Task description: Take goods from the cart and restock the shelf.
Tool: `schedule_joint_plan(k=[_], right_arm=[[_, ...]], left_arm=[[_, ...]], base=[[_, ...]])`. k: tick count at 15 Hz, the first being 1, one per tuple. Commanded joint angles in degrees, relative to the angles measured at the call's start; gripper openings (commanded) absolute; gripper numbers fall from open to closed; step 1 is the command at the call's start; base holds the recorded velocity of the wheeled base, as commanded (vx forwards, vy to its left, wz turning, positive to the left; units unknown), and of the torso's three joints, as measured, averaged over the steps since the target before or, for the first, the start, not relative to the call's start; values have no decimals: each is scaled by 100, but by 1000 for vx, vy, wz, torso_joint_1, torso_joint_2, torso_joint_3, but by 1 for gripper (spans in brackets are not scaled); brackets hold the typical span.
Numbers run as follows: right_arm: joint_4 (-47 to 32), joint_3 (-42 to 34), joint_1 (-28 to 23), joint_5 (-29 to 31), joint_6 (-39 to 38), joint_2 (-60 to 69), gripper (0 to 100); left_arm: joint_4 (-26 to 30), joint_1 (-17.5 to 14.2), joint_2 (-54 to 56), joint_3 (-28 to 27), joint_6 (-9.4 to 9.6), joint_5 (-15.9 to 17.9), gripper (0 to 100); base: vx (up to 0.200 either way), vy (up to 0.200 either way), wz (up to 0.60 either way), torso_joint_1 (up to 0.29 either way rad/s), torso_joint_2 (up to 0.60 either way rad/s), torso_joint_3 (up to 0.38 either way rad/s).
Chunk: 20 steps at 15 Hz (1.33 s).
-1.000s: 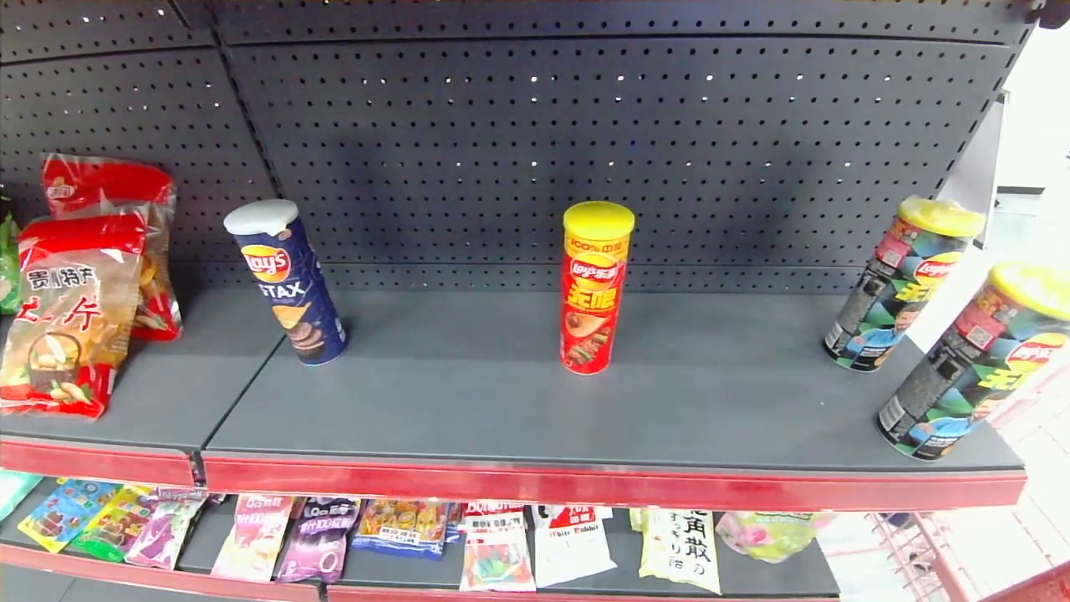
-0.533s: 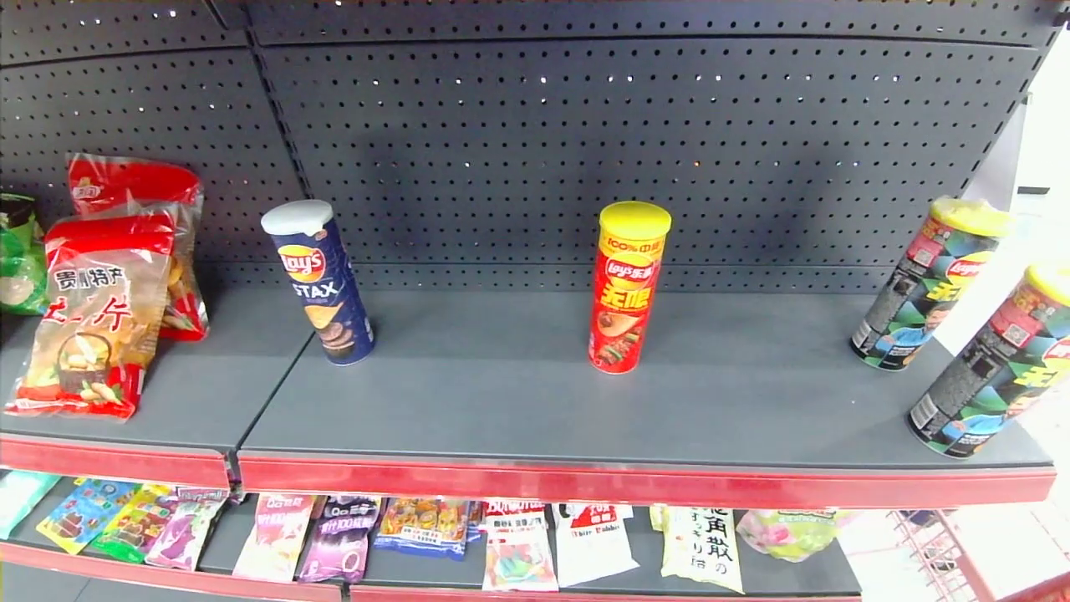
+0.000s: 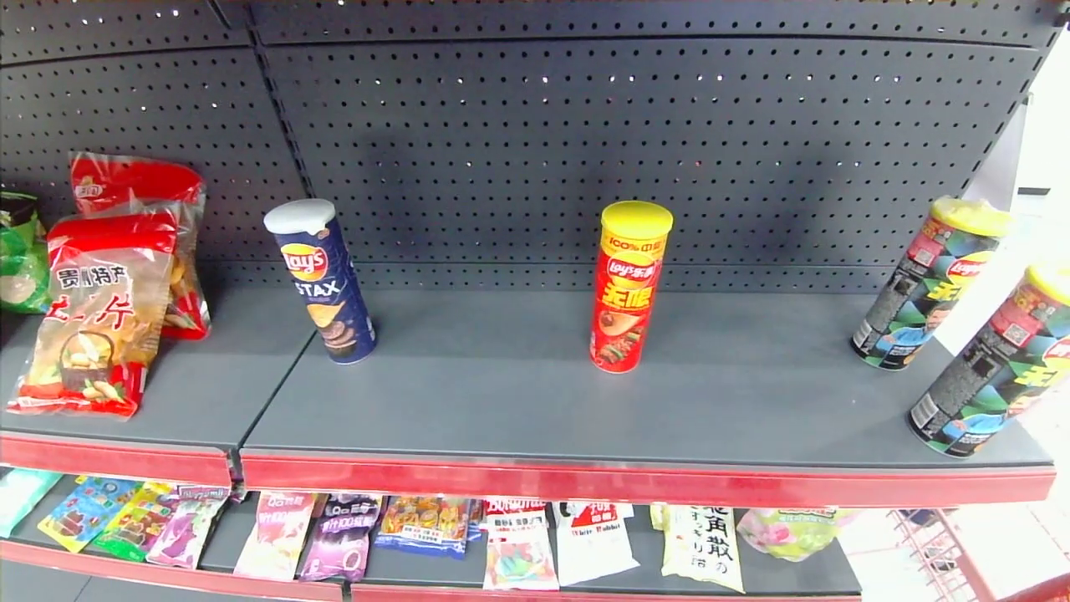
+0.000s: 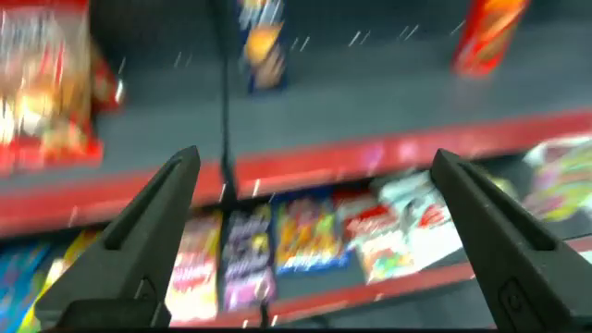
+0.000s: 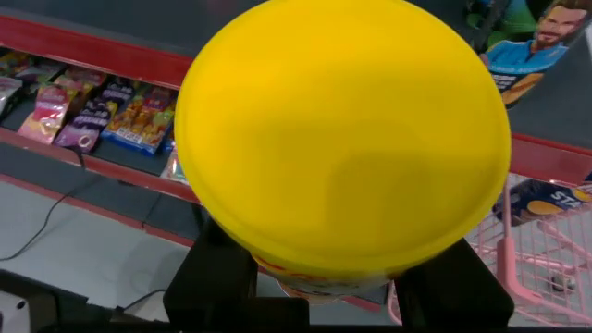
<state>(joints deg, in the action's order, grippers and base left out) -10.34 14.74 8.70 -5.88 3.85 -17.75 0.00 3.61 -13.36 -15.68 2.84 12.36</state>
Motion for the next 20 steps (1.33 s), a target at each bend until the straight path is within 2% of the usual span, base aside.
schedule_joint_plan(k=[1,2,3,4,5,6,7,8,10,11,12,13,14,17,20], right_arm=[[32,12,0,-36,1,-123,0],[41,29,0,-36,1,-159,0],[58,55,0,-63,1,-273,0],[67,91,0,-63,1,-370,0],[67,179,0,-63,-7,-475,0],[67,249,0,-63,-25,-554,0],[67,319,0,-63,-34,-633,0],[67,363,0,-54,-34,-686,0],[67,407,0,-45,-34,-721,0],[67,407,-9,-28,-34,-712,0],[67,407,-18,-10,-34,-695,0],[67,407,-18,8,-34,-686,0],[58,416,-35,8,-34,-686,0],[58,433,-44,16,-34,-704,0],[58,486,-53,43,-34,-712,0]], left_arm=[[-9,878,-3682,-2449,665,1067,100],[-88,1072,-4078,-2598,692,1225,100],[-185,1511,-4895,-3038,683,1445,100],[-281,1872,-5765,-3565,692,1524,100],[-527,2047,-6680,-4145,700,1568,100],[-861,2100,-7339,-4532,727,1699,100],[-1090,2100,-7866,-4901,727,2042,100],[-1090,2100,-8323,-5288,771,2359,100],[-1099,2135,-8930,-5727,1043,2473,100],[-1099,2223,-9307,-6044,1175,2684,100],[-1099,2320,-9545,-6272,1193,2798,100],[-1099,2373,-9685,-6395,1193,2816,100],[-1116,2408,-10090,-6756,1219,2824,100],[-1116,2381,-10723,-7380,1544,3071,100],[-1099,2364,-11232,-8048,1588,3185,100]], base=[[0,0,0,0,0,0],[0,0,0,0,0,0],[0,0,0,0,0,0],[0,0,0,0,0,0],[0,0,0,0,0,0],[0,0,0,0,0,0],[0,0,0,0,0,0],[0,0,0,0,0,0],[0,0,0,0,0,0],[0,0,0,0,0,0],[0,0,0,0,0,0],[0,0,0,0,0,0],[0,0,0,0,0,0],[0,0,0,0,0,0],[0,0,0,0,0,0]])
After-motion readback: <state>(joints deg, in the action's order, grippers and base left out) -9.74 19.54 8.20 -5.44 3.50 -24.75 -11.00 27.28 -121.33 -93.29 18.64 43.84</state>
